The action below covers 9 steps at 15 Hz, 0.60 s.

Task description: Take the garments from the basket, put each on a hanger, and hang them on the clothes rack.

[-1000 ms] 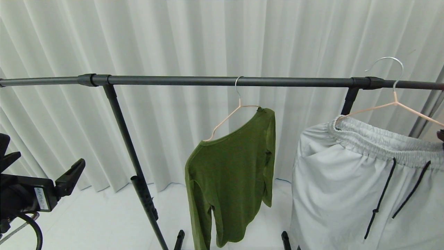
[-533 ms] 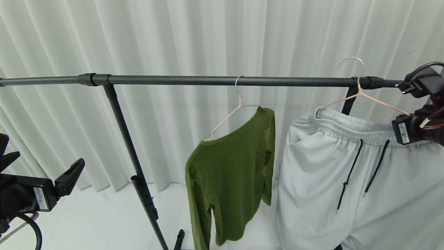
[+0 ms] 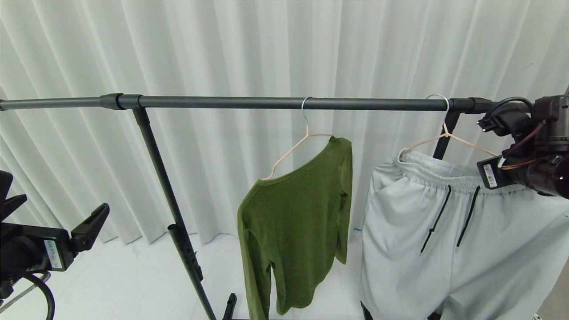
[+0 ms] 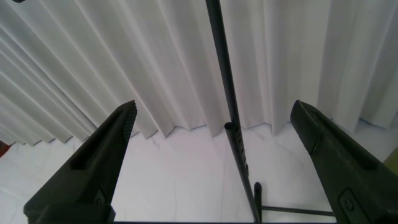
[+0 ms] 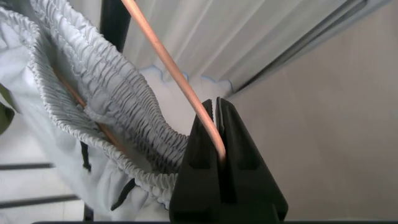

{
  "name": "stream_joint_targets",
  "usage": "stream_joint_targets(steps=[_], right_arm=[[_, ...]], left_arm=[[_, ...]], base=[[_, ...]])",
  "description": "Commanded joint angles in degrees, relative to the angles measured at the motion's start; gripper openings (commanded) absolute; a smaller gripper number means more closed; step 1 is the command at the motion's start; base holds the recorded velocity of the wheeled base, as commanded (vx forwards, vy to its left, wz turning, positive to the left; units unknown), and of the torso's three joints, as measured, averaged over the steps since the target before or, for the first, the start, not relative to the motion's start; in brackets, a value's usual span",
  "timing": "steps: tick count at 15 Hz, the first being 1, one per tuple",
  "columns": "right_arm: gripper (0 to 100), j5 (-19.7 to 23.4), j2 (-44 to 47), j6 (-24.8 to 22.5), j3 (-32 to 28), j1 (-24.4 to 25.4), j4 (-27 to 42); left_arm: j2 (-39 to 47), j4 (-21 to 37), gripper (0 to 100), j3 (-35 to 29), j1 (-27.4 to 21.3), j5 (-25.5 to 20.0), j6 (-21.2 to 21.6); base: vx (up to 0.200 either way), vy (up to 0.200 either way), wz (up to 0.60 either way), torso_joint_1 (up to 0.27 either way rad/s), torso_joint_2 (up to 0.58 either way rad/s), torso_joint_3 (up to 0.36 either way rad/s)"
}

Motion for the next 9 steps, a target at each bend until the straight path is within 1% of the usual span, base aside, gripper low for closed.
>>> stream_joint_targets(steps=[1,5,6,9], right_arm=[[0,0.01,0.36,-0.01,-0.03,0.19,-0.01],[0,0.01,0.63,-0.01,-0.21,1.07,-0.10],[100,0.01,0.54,-0.01,-0.21,2.04,-0.10],[100,0.01,0.28,0.34,-0.47,3.27,-0.36]], left_arm=[[0.17,-0.03,100,0.02,0.02,0.04,-0.01],[0.25,-0.03,100,0.02,-0.07,0.04,-0.01],[0.25,-0.03,100,0.02,-0.07,0.04,-0.01],[0.17,-0.03,100,0.02,-0.07,0.04,-0.10]], base=[[0.000,0.000,0.00,0.000,0.00,0.000],[0.000,0.000,0.00,0.000,0.00,0.000],[0.000,0.000,0.00,0.000,0.00,0.000],[0.000,0.000,0.00,0.000,0.00,0.000]])
